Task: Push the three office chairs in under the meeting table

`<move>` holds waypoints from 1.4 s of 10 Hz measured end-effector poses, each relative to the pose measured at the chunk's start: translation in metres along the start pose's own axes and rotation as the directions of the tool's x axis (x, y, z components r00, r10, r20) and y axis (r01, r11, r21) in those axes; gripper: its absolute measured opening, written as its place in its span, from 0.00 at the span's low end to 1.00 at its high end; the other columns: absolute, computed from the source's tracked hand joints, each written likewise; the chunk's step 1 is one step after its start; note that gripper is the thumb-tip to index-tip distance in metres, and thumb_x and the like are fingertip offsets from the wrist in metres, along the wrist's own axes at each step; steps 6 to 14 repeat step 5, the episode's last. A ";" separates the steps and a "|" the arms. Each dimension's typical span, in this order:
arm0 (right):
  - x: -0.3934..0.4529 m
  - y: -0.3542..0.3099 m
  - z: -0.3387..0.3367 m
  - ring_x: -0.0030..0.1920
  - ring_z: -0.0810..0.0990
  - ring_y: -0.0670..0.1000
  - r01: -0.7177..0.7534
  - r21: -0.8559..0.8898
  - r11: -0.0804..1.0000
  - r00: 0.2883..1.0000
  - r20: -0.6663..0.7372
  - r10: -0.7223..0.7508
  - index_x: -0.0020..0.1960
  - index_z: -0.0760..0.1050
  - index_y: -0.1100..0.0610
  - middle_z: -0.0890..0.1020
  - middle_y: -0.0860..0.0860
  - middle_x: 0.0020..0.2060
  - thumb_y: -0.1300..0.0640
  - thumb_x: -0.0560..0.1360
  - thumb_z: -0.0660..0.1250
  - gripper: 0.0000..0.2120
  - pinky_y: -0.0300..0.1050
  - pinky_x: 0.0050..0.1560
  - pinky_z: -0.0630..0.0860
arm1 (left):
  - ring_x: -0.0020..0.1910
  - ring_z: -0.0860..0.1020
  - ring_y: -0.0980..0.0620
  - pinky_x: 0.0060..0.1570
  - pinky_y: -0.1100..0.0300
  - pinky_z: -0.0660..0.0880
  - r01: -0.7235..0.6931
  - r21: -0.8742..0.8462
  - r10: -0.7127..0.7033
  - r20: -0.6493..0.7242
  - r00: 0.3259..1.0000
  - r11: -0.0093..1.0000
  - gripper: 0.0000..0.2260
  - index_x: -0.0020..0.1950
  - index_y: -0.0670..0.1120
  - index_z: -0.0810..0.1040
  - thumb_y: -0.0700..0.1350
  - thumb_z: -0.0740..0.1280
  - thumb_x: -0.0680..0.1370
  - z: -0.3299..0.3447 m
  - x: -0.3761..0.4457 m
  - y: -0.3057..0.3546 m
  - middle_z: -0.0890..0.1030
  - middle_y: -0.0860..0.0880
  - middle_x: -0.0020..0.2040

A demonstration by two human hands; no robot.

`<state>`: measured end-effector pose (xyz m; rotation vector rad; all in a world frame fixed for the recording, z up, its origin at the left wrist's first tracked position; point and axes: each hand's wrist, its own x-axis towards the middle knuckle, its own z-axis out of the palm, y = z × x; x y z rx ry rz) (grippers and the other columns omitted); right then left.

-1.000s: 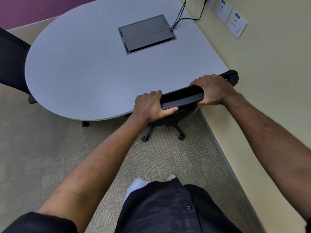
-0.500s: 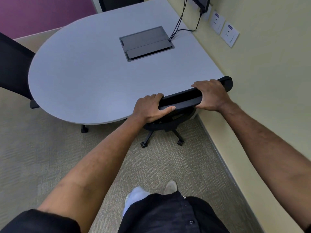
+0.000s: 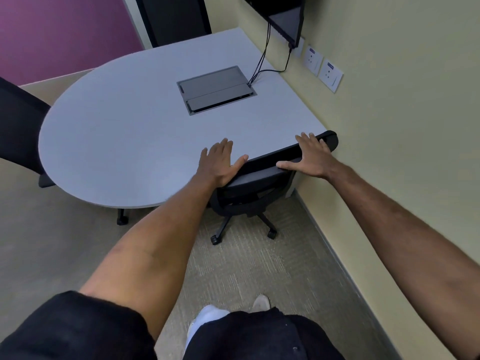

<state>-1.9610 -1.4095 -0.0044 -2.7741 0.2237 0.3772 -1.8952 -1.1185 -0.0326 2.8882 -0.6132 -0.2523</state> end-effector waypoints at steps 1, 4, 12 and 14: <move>-0.001 0.002 0.005 0.87 0.44 0.56 -0.040 -0.036 0.999 0.995 -0.096 0.036 0.87 0.49 0.56 0.49 0.55 0.87 0.16 0.71 0.55 0.60 0.61 0.86 0.42 | 0.86 0.50 0.43 0.82 0.38 0.45 0.015 0.085 -0.012 -0.029 1.000 0.996 0.40 0.87 0.46 0.51 0.71 0.42 0.83 -0.006 0.002 -0.002 0.49 0.46 0.87; 0.012 -0.003 -0.042 0.87 0.43 0.59 -0.057 -0.251 0.966 0.908 -0.415 -0.054 0.87 0.49 0.61 0.48 0.58 0.87 0.28 0.82 0.49 0.47 0.61 0.86 0.42 | 0.86 0.44 0.43 0.83 0.39 0.40 -0.036 0.213 0.100 -0.297 0.950 0.976 0.39 0.87 0.45 0.46 0.69 0.44 0.84 -0.082 0.030 0.009 0.44 0.45 0.87; 0.017 -0.006 -0.066 0.87 0.44 0.59 -0.082 -0.296 0.952 0.869 -0.489 -0.078 0.86 0.49 0.61 0.49 0.59 0.87 0.30 0.83 0.50 0.45 0.61 0.85 0.42 | 0.86 0.44 0.42 0.83 0.38 0.40 -0.025 0.250 0.118 -0.361 0.925 0.968 0.39 0.87 0.44 0.46 0.68 0.45 0.84 -0.108 0.038 0.012 0.44 0.44 0.87; 0.017 -0.006 -0.066 0.87 0.44 0.59 -0.082 -0.296 0.952 0.869 -0.489 -0.078 0.86 0.49 0.61 0.49 0.59 0.87 0.30 0.83 0.50 0.45 0.61 0.85 0.42 | 0.86 0.44 0.42 0.83 0.38 0.40 -0.025 0.250 0.118 -0.361 0.925 0.968 0.39 0.87 0.44 0.46 0.68 0.45 0.84 -0.108 0.038 0.012 0.44 0.44 0.87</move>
